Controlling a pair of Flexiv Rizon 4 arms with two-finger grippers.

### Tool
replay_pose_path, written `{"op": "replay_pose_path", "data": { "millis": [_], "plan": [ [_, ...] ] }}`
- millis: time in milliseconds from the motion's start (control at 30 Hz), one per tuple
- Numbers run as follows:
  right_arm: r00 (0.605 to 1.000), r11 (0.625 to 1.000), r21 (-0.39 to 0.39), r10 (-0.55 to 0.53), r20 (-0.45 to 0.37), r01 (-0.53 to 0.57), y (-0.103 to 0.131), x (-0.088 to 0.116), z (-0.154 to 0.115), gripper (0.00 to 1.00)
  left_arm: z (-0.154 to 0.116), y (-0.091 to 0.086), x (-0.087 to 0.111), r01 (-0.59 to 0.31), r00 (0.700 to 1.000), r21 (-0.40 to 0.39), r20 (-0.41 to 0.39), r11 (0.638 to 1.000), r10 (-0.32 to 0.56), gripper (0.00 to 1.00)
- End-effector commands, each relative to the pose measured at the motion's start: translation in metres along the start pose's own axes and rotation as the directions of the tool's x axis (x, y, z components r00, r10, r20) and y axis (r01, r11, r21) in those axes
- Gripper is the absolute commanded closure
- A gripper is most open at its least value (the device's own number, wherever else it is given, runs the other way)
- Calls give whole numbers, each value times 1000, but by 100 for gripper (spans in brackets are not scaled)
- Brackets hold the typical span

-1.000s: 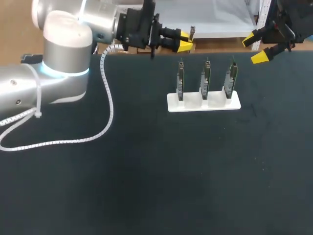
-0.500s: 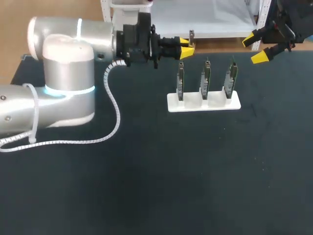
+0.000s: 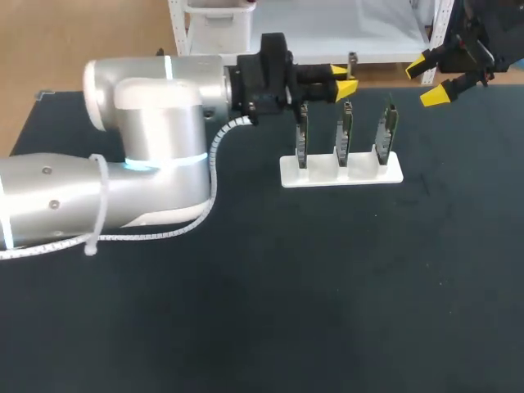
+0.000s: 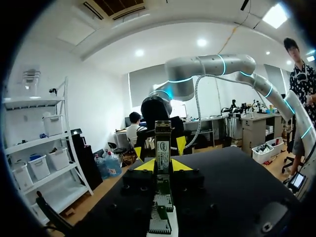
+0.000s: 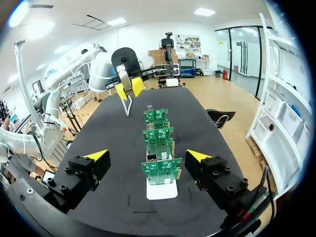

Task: Pick up the optical module with the left hand, and insert it into the network port with the right hand.

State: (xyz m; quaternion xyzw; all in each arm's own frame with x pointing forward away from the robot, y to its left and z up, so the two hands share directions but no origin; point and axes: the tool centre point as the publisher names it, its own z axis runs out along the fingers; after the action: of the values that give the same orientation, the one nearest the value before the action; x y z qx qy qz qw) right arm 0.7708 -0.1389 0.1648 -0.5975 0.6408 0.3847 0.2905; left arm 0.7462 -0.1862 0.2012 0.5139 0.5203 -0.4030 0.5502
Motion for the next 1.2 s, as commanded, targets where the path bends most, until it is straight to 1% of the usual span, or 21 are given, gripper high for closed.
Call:
{"op": "replay_pose_path", "data": {
  "millis": [33, 167, 333, 400, 467, 533, 633, 800, 933, 967, 1033, 1200],
  "plan": [
    [1000, 1000, 6, -2, 0, 2, 2, 0, 0, 0, 23, 8, 7, -8, 1000, 36, -21, 999, 9, 100],
    [1000, 1000, 6, -2, 0, 2, 2, 0, 0, 0, 30, 8, 11, 1, 1000, 50, -25, 999, 0, 100],
    [1000, 1000, 6, -2, 0, 2, 2, 0, 0, 0, 36, 15, 14, 2, 1000, 57, -27, 998, -1, 100],
    [1000, 1000, 6, -2, 0, 2, 2, 0, 0, 0, 38, 17, 15, 24, 1000, 69, -5, 997, -23, 100],
    [1000, 1000, 6, -2, 0, 2, 2, 0, 0, 0, 40, 20, 16, 28, 1000, 78, -8, 997, -28, 100],
    [1000, 1000, 6, -2, 0, 2, 2, 0, 0, 0, 43, 22, 17, 44, 999, 103, -8, 994, -43, 100],
    [1000, 1000, 6, -2, 0, 2, 2, 0, 0, 0, 47, 23, 21, 87, 996, 126, 11, 988, -89, 100],
    [1000, 1000, 6, -2, 0, 2, 2, 0, 0, 0, 52, 22, 26, 119, 992, 159, 9, 980, -122, 100],
    [1000, 1000, 6, -2, 0, 2, 2, 0, 0, 0, 56, 21, 29, 143, 989, 168, 2, 975, -145, 100],
    [1000, 1000, 6, -2, 0, 2, 2, 0, 0, 0, 56, 21, 29, 154, 987, 168, 13, 974, -158, 100],
    [1000, 1000, 6, -2, 0, 2, 2, 0, 0, 0, 59, 20, 28, 160, 987, 177, 3, 971, -163, 100],
    [1000, 1000, 6, -2, 0, 2, 2, 0, 0, 0, 64, 17, 24, 168, 985, 187, 13, 968, -173, 100]
  ]
}}
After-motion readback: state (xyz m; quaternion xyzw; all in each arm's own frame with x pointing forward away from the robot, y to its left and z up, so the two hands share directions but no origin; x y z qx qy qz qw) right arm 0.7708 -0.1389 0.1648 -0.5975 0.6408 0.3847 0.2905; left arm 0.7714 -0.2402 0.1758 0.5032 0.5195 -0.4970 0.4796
